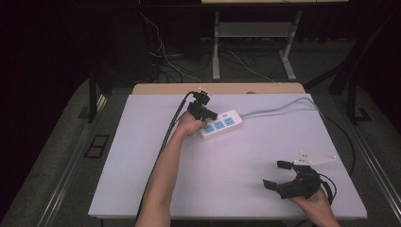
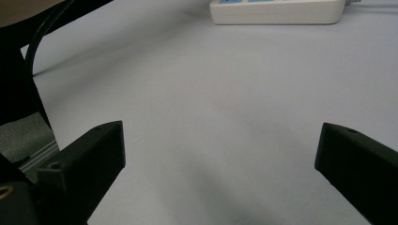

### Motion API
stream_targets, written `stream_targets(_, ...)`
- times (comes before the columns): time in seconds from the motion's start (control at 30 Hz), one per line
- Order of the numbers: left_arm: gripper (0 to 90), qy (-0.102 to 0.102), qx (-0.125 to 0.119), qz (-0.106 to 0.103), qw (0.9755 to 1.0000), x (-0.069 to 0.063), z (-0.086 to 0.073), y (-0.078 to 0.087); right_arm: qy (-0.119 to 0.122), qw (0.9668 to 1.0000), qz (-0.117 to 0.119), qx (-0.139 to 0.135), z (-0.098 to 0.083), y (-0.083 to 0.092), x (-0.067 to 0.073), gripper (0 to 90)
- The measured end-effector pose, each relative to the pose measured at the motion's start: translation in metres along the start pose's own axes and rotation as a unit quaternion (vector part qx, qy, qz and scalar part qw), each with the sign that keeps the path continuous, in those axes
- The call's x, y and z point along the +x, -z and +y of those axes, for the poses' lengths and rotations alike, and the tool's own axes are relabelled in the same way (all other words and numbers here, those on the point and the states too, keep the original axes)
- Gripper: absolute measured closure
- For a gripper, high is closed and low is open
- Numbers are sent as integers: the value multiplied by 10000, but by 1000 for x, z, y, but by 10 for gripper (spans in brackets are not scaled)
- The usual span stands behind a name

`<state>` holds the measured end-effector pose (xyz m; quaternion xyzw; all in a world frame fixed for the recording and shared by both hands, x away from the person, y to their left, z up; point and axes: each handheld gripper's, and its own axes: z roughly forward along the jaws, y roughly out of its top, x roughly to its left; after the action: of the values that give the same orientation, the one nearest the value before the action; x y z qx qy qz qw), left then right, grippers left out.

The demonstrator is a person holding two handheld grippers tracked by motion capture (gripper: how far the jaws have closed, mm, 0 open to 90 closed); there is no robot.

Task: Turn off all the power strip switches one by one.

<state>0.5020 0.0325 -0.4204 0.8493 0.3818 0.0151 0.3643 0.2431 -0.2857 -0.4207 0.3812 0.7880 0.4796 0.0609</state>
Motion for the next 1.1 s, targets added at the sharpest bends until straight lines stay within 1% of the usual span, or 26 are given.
stream_targets(0.13, 895, -28, 15, 64, 10000, -2, 1, 0, -4, 10000, -6, -4, 0, 0, 0, 18)
stream_targets(0.2, 895, -33, 70, 68, 9999, -2, 1, 1, -4, 10000, -9, -6, 0, 0, 0, 18)
stream_targets(0.27, 894, -92, 94, 123, 9998, -4, 2, 1, -3, 10000, -11, -5, 0, 0, -1, 18)
stream_targets(0.33, 894, -200, 100, 190, 9996, -6, 2, 1, -16, 10000, -13, 11, 0, 0, -1, 18)
stream_targets(0.4, 894, -259, 95, 215, 9994, -7, 2, 1, -15, 10000, -14, 14, 0, 0, -1, 18)
stream_targets(0.63, 894, -349, 98, 300, 9989, -9, 2, 1, -8, 10000, -18, 4, 0, 0, -1, 18)
stream_targets(0.67, 893, -351, 75, 325, 9988, -9, 2, 1, -12, 10000, -15, 1, 0, 0, -1, 18)
stream_targets(0.7, 893, -331, -9, 258, 9991, -9, 3, 4, -12, 10000, -15, 1, 0, 0, -1, 18)
stream_targets(0.73, 893, -328, -28, 238, 9992, -9, 5, 6, -15, 10000, -10, -4, 0, 0, -2, 18)
stream_targets(0.77, 893, -394, -40, 277, 9988, -9, 6, 7, -25, 10000, -11, -6, 0, 1, -2, 18)
stream_targets(0.87, 893, -275, -265, 164, 9991, -8, 12, 16, -49, 10000, -21, -10, 0, 1, -4, 18)
stream_targets(0.9, 892, -256, -323, 161, 9990, -9, 14, 19, -55, 10000, -27, -14, 0, 1, -4, 18)
stream_targets(1.03, 892, -400, -337, 221, 9984, -13, 24, 26, -68, 10000, -35, -20, 0, 1, -4, 18)
stream_targets(1.1, 892, -407, -375, 195, 9983, -14, 28, 28, -77, 10000, -41, -21, 0, 1, -4, 18)
